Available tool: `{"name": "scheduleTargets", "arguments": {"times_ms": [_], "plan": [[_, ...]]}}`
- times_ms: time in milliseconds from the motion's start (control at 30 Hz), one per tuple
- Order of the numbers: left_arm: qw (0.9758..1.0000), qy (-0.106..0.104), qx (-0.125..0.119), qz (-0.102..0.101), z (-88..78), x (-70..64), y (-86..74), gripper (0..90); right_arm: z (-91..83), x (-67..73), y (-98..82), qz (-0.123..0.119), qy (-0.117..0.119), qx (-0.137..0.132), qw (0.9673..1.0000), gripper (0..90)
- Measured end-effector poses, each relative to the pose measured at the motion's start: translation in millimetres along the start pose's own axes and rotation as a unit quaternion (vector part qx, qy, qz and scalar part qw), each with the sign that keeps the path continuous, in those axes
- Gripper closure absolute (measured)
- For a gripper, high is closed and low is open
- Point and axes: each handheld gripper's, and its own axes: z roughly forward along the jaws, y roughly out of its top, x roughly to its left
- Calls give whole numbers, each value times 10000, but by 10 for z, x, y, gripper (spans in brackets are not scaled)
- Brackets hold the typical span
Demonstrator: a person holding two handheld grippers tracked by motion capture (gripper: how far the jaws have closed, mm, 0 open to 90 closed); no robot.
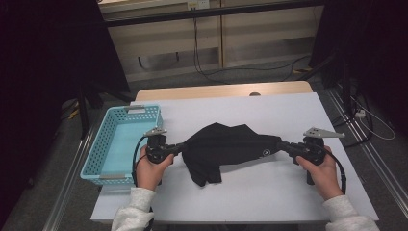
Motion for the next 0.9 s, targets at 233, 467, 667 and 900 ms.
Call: {"name": "scheduleTargets", "arguments": {"times_ms": [233,467,667,900], "plan": [[9999,-95,-59,36,42,-29,66,877,-38,-49,9,39,33,-7,10000,851],[9998,-62,-158,111,-3,-51,130,878,-50,-12,63,-28,28,-71,10000,850],[9998,-113,-108,97,-23,-79,186,882,-105,18,108,-67,34,-144,9999,851],[9998,-109,-144,88,-96,-134,230,882,-119,37,159,-100,53,-176,9998,851]]}}
